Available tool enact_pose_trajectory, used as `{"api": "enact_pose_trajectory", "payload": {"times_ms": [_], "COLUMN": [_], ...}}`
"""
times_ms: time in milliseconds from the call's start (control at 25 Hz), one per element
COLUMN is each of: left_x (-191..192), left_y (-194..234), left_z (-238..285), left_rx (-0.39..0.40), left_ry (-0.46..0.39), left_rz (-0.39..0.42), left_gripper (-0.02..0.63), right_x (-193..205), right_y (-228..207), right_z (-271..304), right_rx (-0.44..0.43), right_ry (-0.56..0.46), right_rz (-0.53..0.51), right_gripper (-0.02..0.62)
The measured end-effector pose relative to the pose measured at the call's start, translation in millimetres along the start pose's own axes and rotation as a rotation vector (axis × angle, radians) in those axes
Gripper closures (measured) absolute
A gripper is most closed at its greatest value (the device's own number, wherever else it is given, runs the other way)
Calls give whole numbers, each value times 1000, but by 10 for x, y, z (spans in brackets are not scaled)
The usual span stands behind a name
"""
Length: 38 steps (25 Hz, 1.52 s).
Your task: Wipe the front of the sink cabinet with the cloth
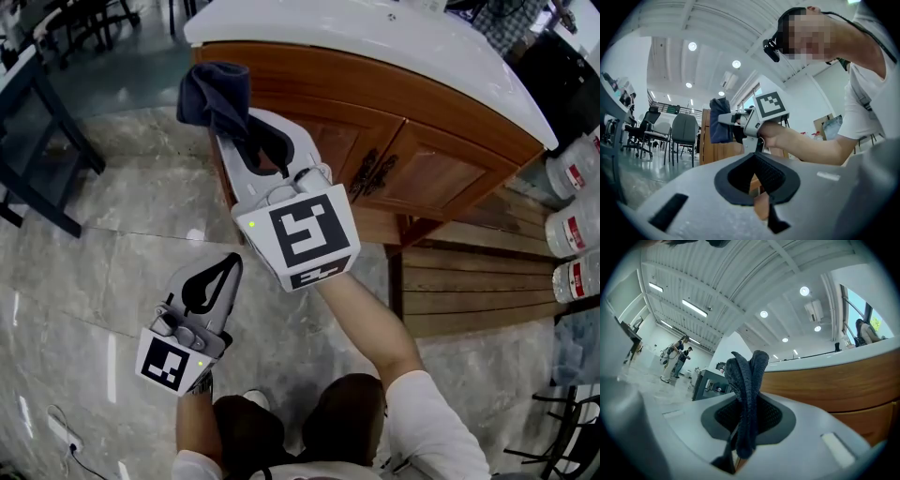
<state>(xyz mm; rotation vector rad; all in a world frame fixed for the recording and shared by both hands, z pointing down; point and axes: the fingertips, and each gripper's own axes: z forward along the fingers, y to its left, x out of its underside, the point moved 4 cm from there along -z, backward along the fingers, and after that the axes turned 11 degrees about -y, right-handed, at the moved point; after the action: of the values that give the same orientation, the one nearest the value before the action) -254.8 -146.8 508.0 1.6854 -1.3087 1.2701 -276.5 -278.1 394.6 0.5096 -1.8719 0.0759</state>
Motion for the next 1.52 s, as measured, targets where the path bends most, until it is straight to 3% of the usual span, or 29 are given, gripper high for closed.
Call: {"api": "enact_pose_trajectory", "payload": {"times_ms": [240, 520, 880, 1320, 1520], "left_x": [-80, -112, -58, 27, 21], "left_y": [-46, -175, -349, -433, -490], "left_z": [-34, -29, 110, 197, 249], "left_rx": [-7, 14, 75, 122, 174], "left_ry": [-27, -43, -48, -50, -100], "left_rz": [-4, -2, -8, -42, -58], "left_gripper": [606, 606, 606, 606, 606], "right_x": [108, 186, 121, -101, -186], "right_y": [109, -62, -600, -1304, -1622], "right_z": [325, 481, 15, -767, -1136], "right_rx": [1, 128, 260, 405, 489], "right_ry": [33, 78, 85, 123, 147], "right_rz": [-2, 3, 25, -57, -108], "right_gripper": [531, 531, 528, 522, 522]}}
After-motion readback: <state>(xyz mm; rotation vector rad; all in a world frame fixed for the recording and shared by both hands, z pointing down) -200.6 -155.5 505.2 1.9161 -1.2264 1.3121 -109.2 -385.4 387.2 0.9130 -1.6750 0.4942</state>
